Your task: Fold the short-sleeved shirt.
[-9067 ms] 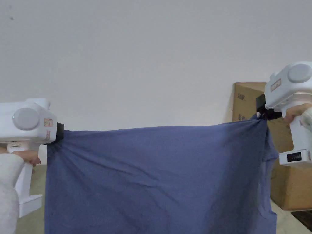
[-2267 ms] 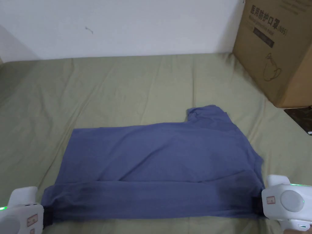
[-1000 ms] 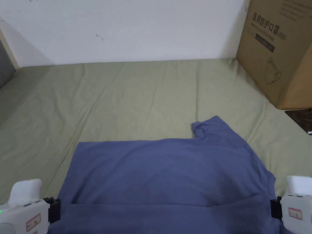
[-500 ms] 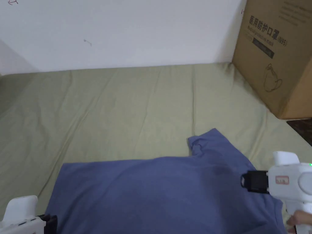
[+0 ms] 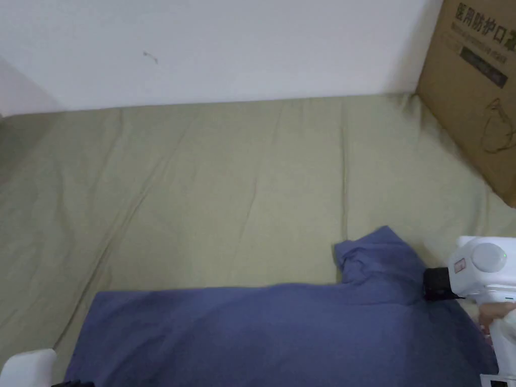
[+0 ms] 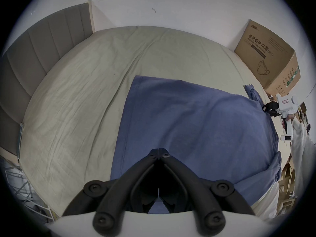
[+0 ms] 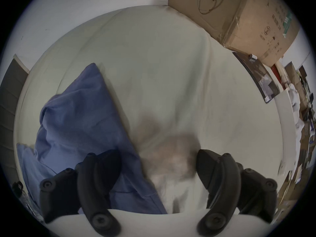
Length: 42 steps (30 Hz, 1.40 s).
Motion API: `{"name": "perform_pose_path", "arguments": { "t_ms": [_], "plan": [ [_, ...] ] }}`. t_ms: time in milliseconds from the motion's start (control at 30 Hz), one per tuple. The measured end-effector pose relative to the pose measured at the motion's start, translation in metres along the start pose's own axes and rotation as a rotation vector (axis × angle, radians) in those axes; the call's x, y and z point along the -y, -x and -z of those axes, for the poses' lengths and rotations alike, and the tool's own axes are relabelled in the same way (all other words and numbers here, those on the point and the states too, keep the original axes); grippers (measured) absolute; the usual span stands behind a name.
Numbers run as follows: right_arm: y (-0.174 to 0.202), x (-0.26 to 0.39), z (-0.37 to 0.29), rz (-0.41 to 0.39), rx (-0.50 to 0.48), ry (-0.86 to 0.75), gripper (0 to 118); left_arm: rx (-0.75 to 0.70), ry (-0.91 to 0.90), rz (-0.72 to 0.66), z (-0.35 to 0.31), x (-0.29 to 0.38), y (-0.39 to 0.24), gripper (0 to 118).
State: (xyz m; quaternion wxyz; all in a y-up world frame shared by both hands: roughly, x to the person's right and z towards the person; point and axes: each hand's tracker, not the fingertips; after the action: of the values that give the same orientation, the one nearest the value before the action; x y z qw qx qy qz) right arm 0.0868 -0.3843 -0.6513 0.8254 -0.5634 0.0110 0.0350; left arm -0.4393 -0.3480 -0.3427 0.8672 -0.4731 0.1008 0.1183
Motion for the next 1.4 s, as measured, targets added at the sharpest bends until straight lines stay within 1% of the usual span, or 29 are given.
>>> {"name": "perform_pose_path", "arguments": {
  "t_ms": [33,100,133,200,233,300,400,433,500,533,567,667,700,767,800,833,867,900,933,967,1000,1033,1067,1100,1167,1233,1333,1400],
  "plan": [
    [0.003,0.0,-0.005,-0.011,-0.006,-0.002,69,-0.002,0.003,-0.001,0.001,0.0,0.001,0],
    [0.012,0.0,-0.014,-0.055,-0.005,-0.023,16,-0.006,0.008,-0.004,0.002,0.0,-0.001,0],
    [0.014,0.0,-0.015,-0.053,-0.004,-0.028,2,-0.004,0.006,-0.007,0.002,0.0,0.0,0],
    [0.019,-0.001,-0.015,-0.029,-0.002,-0.02,0,0.0,0.005,-0.012,0.0,-0.001,-0.001,0],
    [0.02,-0.001,-0.015,-0.035,0.003,-0.02,0,0.001,0.003,-0.011,0.0,-0.002,-0.001,0],
    [0.015,-0.001,-0.02,0.006,-0.008,-0.02,0,0.004,0.0,-0.003,-0.001,-0.007,-0.001,0],
    [0.007,-0.002,-0.033,-0.004,-0.027,-0.039,0,0.013,-0.022,0.018,0.002,-0.03,0.003,0],
    [0.006,-0.001,-0.036,-0.004,-0.03,-0.047,0,0.03,-0.02,0.02,0.006,-0.041,0.004,12],
    [0.007,0.0,-0.038,-0.011,-0.032,-0.052,0,0.045,-0.013,0.024,0.02,-0.071,0.005,90],
    [0.007,-0.001,-0.036,-0.015,-0.03,-0.056,0,0.043,-0.016,0.027,0.03,-0.083,0.003,112],
    [0.007,-0.001,-0.036,-0.022,-0.028,-0.055,0,0.039,-0.015,0.038,0.043,-0.096,0.001,113],
    [0.009,-0.001,-0.034,-0.033,-0.023,-0.052,0,0.036,-0.012,0.045,0.08,-0.135,0.0,108],
    [0.009,-0.001,-0.033,-0.035,-0.024,-0.05,0,0.0,0.003,0.035,0.093,-0.145,-0.001,106],
    [0.009,-0.001,-0.031,-0.036,-0.024,-0.047,0,0.0,0.011,0.024,0.119,-0.156,0.004,106],
    [0.009,-0.002,-0.028,-0.035,-0.023,-0.041,0,-0.013,0.061,-0.014,0.134,-0.157,0.007,105],
    [0.01,-0.002,-0.027,-0.036,-0.02,-0.039,0,-0.027,0.12,-0.031,0.146,-0.156,0.01,98],
    [0.011,-0.002,-0.025,-0.039,-0.016,-0.037,0,-0.061,0.181,-0.041,0.159,-0.15,0.013,78],
    [0.012,-0.002,-0.024,-0.042,-0.013,-0.033,0,-0.103,0.125,-0.004,0.153,-0.142,0.012,78],
    [0.013,-0.002,-0.024,-0.047,-0.009,-0.031,0,-0.076,0.089,0.031,0.146,-0.144,0.005,75],
    [0.013,-0.002,-0.024,-0.056,-0.005,-0.031,0,-0.08,0.093,0.032,0.141,-0.148,0.002,60],
    [0.013,-0.002,-0.023,-0.062,-0.004,-0.031,0,-0.097,0.099,0.066,0.136,-0.15,0.002,47],
    [0.013,-0.003,-0.024,-0.064,-0.003,-0.029,0,-0.092,0.098,0.084,0.133,-0.151,0.003,31],
    [0.014,-0.002,-0.027,-0.063,-0.004,-0.032,0,-0.088,0.097,0.069,0.132,-0.153,0.005,8],
    [0.012,-0.002,-0.032,-0.055,-0.01,-0.039,0,-0.086,0.103,0.07,0.131,-0.155,0.007,4],
    [0.009,-0.001,-0.042,-0.038,-0.037,-0.05,0,-0.049,0.102,0.027,0.122,-0.156,0.011,4],
    [0.008,0.002,-0.059,-0.038,-0.044,-0.069,0,-0.049,0.089,0.046,0.11,-0.154,0.007,3],
    [0.005,0.01,-0.09,-0.069,-0.057,-0.116,0,-0.041,0.045,0.099,0.076,-0.151,0.001,3],
    [0.0,0.023,-0.117,-0.089,-0.072,-0.153,0,-0.03,-0.032,0.129,0.038,-0.145,-0.004,3]
  ]
}}
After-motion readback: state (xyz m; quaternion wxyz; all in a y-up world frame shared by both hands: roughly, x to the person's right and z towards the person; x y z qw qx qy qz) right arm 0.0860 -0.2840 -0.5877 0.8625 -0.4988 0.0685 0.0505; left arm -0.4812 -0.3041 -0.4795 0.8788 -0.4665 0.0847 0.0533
